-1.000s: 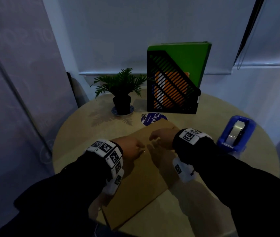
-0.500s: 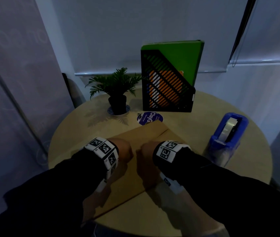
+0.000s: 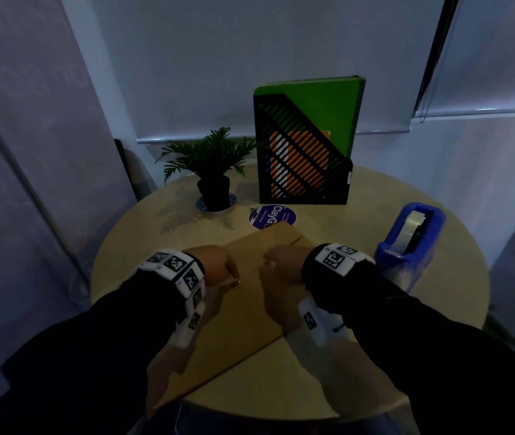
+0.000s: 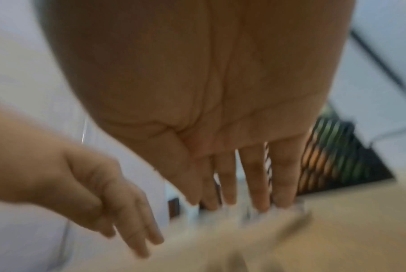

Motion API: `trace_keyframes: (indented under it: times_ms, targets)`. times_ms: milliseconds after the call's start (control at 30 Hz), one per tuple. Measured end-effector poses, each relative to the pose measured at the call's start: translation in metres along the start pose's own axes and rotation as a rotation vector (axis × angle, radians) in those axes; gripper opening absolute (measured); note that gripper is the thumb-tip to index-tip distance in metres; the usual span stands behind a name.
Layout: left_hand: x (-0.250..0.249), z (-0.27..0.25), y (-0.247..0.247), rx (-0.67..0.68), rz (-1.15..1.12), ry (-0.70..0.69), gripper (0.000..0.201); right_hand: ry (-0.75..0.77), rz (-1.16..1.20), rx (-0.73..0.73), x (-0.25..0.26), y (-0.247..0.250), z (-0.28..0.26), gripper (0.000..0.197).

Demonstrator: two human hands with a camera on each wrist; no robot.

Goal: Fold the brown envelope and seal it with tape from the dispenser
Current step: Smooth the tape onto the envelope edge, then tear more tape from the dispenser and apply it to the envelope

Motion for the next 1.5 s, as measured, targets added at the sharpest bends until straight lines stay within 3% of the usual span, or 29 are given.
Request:
trace_keyframes:
  times_ms: [167, 333, 500, 700, 800, 1033, 1167, 1200, 1333, 1433, 1500]
  targets:
    - [-0.014, -0.018, 0.025, -0.387, -0.320, -0.115, 0.043, 0.034, 0.037, -0.397, -0.035, 0.026, -0.043, 0.044]
    - [-0.078, -0.017, 0.036, -0.585, -0.395, -0.336, 0.036, -0.034, 0.063, -0.535, -0.072, 0.037, -0.073, 0.047]
    - [-0.141, -0.001, 0.033, -0.542, -0.467, -0.494, 0.038, -0.125, 0.144, -0.548, -0.117, 0.038, -0.095, 0.045]
    - [-0.180, 0.016, 0.027, -0.483, -0.586, -0.538, 0.039, -0.238, 0.260, -0.624, -0.173, 0.034, -0.105, 0.047]
    - [-0.187, 0.025, 0.026, -0.458, -0.665, -0.555, 0.039, -0.283, 0.353, -0.657, -0.194, 0.033, -0.097, 0.059]
    - [-0.196, 0.039, 0.020, -0.270, -0.849, -0.640, 0.037, -0.290, 0.449, -0.585, -0.208, 0.028, -0.084, 0.057]
    - [-0.199, 0.045, 0.020, -0.140, -1.034, -0.696, 0.028, -0.332, 0.380, -0.524, -0.214, 0.029, -0.075, 0.087]
    - [-0.199, 0.045, 0.020, -0.136, -1.053, -0.703, 0.027, -0.334, 0.364, -0.502, -0.216, 0.030, -0.073, 0.094]
    - [-0.206, 0.048, 0.020, -0.119, -1.133, -0.721, 0.023, -0.356, 0.419, -0.544, -0.222, 0.034, -0.065, 0.077]
    - [-0.212, 0.052, 0.022, -0.133, -1.125, -0.722, 0.028, -0.395, 0.421, -0.534, -0.225, 0.037, -0.058, 0.099]
    - [-0.214, 0.054, 0.022, -0.126, -1.116, -0.720, 0.031, -0.408, 0.373, -0.514, -0.225, 0.041, -0.059, 0.100]
Point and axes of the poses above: each hand's wrist, its own z-axis towards the middle knuckle, its own y-axis out of the back of the hand, x = y × z, the point moved 1 cm from there along z, towards the middle knuckle, and after that the axes turned 12 degrees about x, right-handed, at the moved point
